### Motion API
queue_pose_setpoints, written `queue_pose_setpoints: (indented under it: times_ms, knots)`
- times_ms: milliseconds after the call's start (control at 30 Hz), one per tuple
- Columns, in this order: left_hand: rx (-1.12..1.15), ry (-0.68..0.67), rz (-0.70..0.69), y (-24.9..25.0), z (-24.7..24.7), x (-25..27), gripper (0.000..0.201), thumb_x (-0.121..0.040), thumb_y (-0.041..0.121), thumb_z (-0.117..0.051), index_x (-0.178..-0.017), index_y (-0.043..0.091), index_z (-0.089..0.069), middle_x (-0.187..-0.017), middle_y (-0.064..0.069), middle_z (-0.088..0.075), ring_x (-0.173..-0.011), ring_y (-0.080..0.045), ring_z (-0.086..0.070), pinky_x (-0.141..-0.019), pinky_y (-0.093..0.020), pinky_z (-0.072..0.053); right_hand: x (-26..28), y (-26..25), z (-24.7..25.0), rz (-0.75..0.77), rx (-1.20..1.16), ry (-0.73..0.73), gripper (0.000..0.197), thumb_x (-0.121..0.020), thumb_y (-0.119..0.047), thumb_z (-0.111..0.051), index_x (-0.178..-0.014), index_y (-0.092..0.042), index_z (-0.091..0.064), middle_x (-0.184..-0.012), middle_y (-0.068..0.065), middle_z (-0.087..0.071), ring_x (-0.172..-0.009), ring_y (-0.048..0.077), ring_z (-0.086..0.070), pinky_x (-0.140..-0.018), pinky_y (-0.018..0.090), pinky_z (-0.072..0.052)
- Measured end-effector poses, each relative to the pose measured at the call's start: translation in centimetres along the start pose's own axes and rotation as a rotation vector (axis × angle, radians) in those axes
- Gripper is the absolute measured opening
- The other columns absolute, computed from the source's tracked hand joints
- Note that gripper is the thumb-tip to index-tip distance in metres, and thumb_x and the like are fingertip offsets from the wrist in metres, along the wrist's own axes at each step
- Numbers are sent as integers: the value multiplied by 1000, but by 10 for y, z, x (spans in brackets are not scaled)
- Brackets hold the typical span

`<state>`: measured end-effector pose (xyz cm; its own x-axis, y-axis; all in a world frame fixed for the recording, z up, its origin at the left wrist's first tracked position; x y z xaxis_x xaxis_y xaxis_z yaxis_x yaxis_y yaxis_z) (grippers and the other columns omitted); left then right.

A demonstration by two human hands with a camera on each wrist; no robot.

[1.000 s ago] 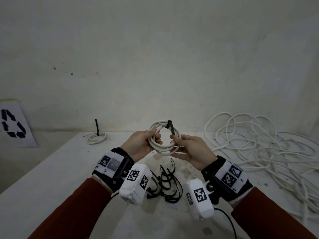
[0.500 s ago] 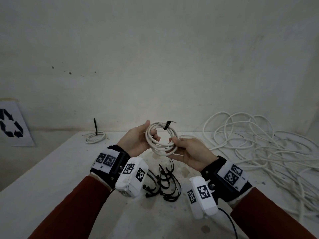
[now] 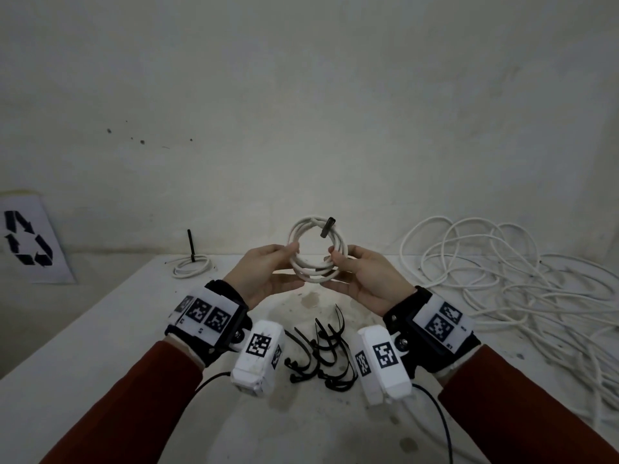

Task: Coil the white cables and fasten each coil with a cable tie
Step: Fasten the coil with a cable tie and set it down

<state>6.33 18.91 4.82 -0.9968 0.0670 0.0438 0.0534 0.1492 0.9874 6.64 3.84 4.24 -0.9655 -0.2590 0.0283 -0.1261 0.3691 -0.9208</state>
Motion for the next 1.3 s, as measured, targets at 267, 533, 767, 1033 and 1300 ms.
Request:
queue_pose_setpoints:
  times_ms: [267,533,767,1033,1300]
  knots:
    - [-103,212,-119,7,15,-4,20,-82,2,-68,-100,-7,-64,-90,-22,-66,-72,-28,-67,-65,-30,-60,-7,-4,-7,-3,143,28,9,-92,-8,-61,-100,-4,-63,-88,10,-65,-75,25,-66,-75,36,-60]
    - [-212,207,-98,12,16,2,8,-86,1,-59,-89,-3,-66,-90,-19,-69,-71,-25,-65,-61,-31,-59,-8,-18,-19,122,196,-35,23,-96,-21,-57,-108,-3,-64,-92,7,-71,-75,19,-69,-71,29,-59]
    - [-107,113,-168,18,6,6,23,-84,-11,-47,-96,1,-63,-84,-10,-71,-71,-17,-67,-64,-26,-56,-12,-14,-26,173,111,-6,21,-102,-15,-43,-94,-4,-59,-73,6,-51,-46,12,-51,-59,31,-54]
    - [51,-107,-69,11,-6,7,7,-88,8,-58,-91,6,-64,-76,-3,-67,-71,-11,-64,-70,-23,-55,-14,-16,-21,227,170,65,27,-103,-19,-42,-106,-1,-62,-73,3,-49,-47,9,-42,-58,28,-45]
    - [278,-243,-3,6,-21,7,28,-91,35,-46,-81,12,-59,-60,3,-53,-65,-12,-51,-78,-26,-43,-10,-14,-28,161,47,23,27,-103,-20,-41,-89,-4,-57,-67,3,-46,-42,8,-41,-58,29,-43]
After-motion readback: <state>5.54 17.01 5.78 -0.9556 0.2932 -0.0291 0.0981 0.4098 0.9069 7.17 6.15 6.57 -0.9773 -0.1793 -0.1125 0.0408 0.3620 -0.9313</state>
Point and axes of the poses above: each hand's wrist, its own x-axis away from the middle knuckle, its own z-axis out of the back of the hand, y = z × x, the point moved 9 cm from there along -x, towards the middle knuckle
